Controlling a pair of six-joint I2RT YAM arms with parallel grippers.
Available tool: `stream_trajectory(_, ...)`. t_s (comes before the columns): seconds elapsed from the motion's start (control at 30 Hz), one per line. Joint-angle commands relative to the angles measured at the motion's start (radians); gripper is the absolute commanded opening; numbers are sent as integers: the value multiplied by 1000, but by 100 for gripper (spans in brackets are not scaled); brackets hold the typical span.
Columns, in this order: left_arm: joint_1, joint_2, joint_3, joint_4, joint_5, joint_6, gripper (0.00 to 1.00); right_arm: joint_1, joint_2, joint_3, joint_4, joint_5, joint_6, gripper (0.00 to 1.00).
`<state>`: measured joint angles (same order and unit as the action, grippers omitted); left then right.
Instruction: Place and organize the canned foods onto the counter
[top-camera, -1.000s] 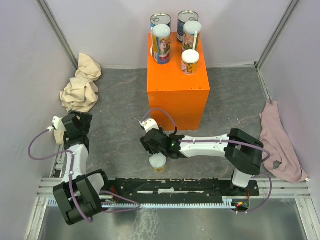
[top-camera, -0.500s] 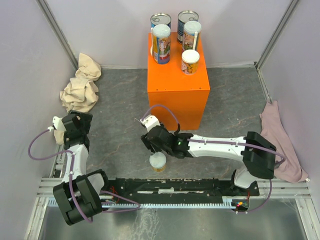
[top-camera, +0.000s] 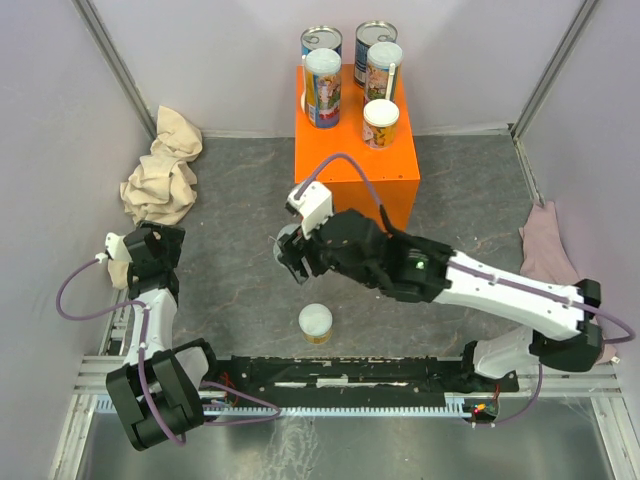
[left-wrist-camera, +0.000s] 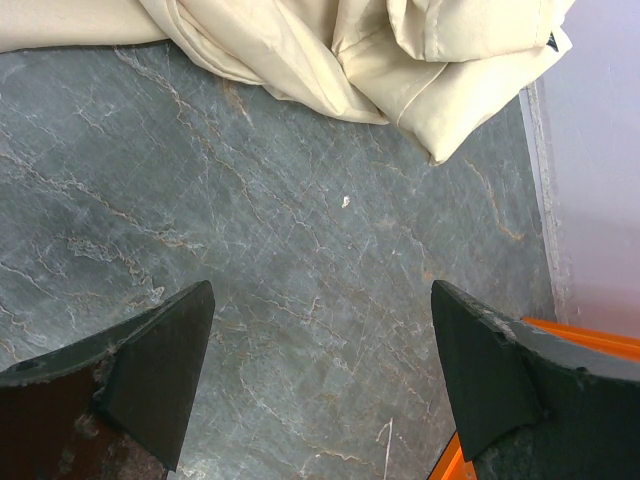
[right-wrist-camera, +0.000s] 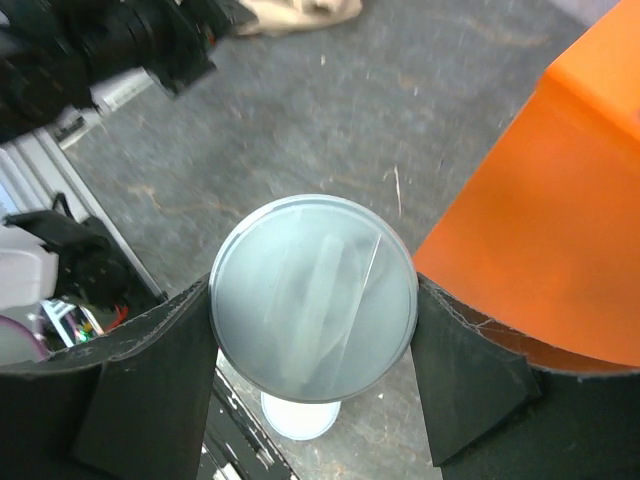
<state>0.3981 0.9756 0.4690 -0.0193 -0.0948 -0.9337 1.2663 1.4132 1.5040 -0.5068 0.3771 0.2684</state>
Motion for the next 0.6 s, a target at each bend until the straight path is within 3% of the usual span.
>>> stream_trajectory(0.0,9,-3,1,49,6,-29,95,2,-69,156,-55,30,-66,35)
stream_trajectory(0.33,8,-3,2,46,1,-25,95,-33,72,541,-192,154,-198,38)
stream_trajectory(0.57,9,-5,2,45,0,-25,95,-201,255,836,-330,113,-184,39)
